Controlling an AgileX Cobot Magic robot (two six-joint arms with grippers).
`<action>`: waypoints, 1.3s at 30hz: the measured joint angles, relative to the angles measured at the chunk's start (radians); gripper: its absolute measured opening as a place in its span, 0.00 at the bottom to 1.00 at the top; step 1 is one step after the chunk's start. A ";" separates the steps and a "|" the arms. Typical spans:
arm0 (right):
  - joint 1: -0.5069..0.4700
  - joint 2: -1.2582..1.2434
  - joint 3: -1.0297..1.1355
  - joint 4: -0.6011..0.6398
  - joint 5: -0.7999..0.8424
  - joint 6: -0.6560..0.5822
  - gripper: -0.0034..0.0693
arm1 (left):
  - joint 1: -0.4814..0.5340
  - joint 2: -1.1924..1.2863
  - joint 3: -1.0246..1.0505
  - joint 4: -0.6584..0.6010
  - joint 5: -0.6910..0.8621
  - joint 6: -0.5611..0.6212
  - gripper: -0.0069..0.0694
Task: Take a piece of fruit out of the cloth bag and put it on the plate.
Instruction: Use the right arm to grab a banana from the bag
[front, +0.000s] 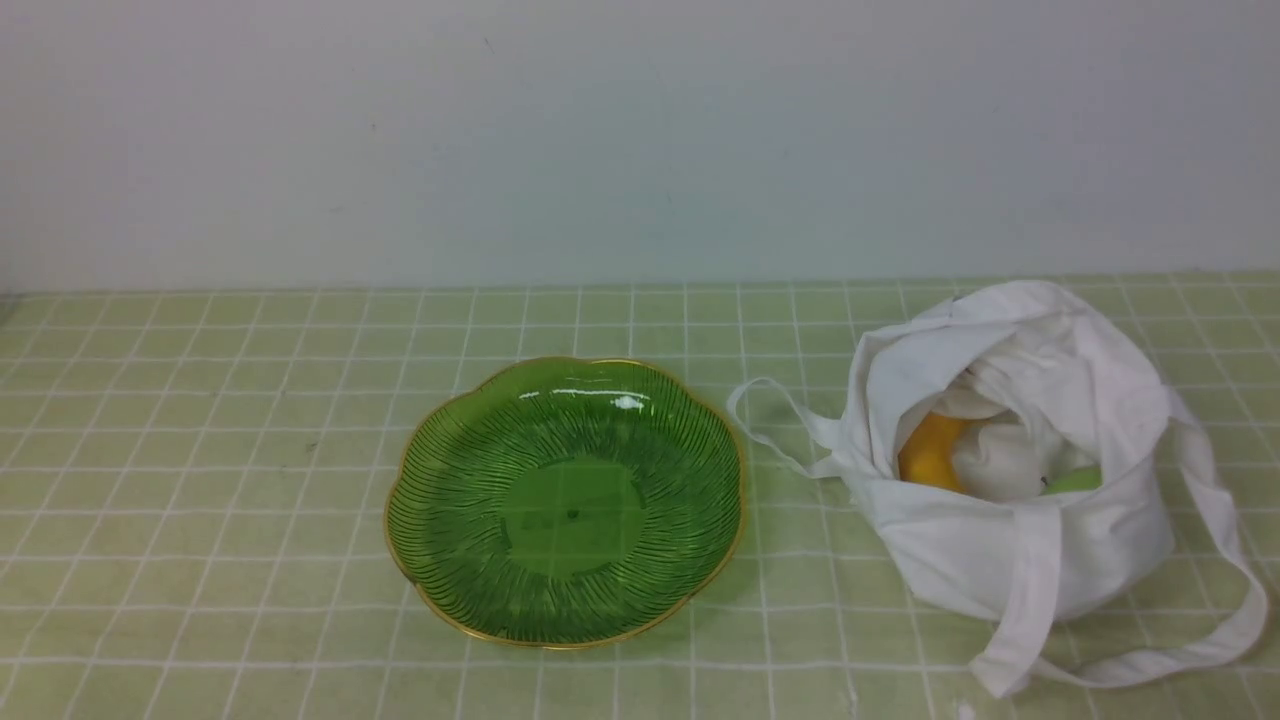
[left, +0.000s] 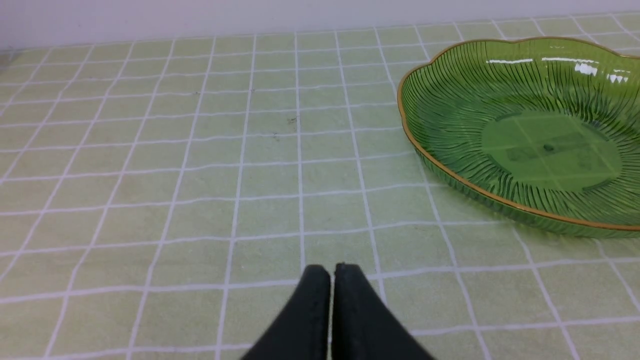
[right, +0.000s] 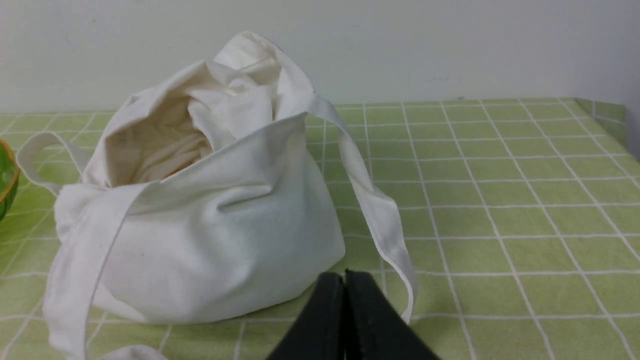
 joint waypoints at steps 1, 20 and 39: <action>0.000 0.000 0.000 -0.001 0.000 0.000 0.03 | 0.000 0.000 0.000 0.000 0.000 0.000 0.08; 0.000 0.000 0.008 0.576 -0.365 0.216 0.03 | 0.000 0.000 0.000 0.000 0.000 0.000 0.08; 0.000 0.598 -0.648 0.474 0.337 -0.092 0.03 | 0.000 0.000 0.000 0.000 0.000 0.000 0.08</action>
